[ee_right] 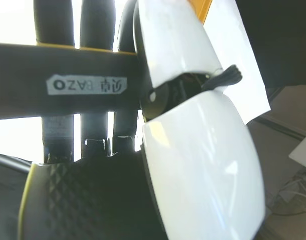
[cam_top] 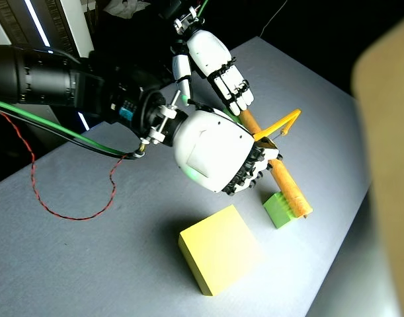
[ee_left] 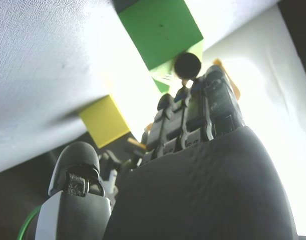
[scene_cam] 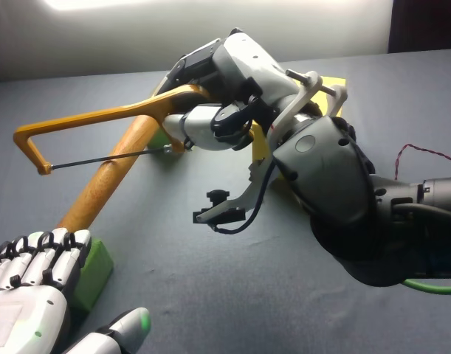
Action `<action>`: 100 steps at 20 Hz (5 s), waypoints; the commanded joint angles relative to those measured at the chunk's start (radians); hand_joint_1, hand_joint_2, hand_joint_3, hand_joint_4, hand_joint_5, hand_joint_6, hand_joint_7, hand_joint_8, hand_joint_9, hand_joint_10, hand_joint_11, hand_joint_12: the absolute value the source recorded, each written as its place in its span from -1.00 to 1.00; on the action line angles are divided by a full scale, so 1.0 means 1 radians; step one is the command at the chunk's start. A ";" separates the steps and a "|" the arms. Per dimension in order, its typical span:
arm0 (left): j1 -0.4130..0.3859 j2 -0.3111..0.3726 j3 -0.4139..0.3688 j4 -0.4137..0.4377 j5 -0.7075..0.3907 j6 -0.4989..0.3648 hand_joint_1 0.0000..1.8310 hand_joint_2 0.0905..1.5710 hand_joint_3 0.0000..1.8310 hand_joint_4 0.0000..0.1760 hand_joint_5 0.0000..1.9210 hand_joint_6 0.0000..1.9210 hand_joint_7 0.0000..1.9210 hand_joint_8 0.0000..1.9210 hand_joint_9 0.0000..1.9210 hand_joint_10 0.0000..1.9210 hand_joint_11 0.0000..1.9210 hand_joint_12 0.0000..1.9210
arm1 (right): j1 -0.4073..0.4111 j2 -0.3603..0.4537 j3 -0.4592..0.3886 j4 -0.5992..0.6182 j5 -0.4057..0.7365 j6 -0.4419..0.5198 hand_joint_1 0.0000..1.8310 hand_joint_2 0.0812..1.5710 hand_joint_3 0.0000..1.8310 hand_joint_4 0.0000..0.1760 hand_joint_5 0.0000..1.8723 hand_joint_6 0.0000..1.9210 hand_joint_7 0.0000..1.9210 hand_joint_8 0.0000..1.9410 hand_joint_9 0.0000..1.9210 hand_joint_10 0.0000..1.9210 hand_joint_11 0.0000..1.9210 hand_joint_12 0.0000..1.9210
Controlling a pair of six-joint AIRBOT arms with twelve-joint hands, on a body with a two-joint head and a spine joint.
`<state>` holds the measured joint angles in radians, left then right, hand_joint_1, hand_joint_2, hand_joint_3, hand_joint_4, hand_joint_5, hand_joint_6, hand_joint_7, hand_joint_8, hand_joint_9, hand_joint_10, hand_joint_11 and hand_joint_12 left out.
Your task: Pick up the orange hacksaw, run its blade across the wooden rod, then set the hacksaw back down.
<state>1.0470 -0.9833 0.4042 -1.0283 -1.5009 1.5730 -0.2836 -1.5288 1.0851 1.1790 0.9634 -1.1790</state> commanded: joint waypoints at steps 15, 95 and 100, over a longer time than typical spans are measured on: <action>0.000 -0.009 -0.001 0.044 -0.045 -0.006 -1.00 0.56 -1.00 -1.00 -1.00 -1.00 -1.00 -1.00 -1.00 -1.00 -1.00 -1.00 | -0.002 0.159 -0.082 -0.083 0.024 0.012 0.53 0.27 -1.00 -1.00 0.15 -0.13 0.21 -0.40 0.24 -0.25 0.18 -0.34; -0.311 0.335 -0.052 0.097 0.424 0.124 -1.00 0.63 -1.00 -1.00 -0.72 -0.98 -0.59 -0.97 -0.61 -0.98 -0.98 -0.42 | -0.112 0.650 -0.380 0.065 -0.374 -0.121 0.22 0.20 -1.00 -1.00 -0.25 -0.98 -0.21 -0.96 -0.19 -0.96 -0.59 -0.10; -0.309 0.342 -0.067 0.097 0.434 0.122 -0.84 0.61 -0.99 -1.00 -0.70 0.37 -0.61 0.43 -0.65 0.59 -0.86 0.82 | -0.044 0.772 -0.410 0.064 -0.502 -0.216 0.07 0.19 -1.00 -1.00 -0.16 -0.83 -0.19 -0.62 -0.23 -0.43 -0.52 0.23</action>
<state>0.7467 -0.6495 0.3386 -0.9928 -0.9905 1.6978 -0.3302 -0.7467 0.6788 1.2781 0.4397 -1.4055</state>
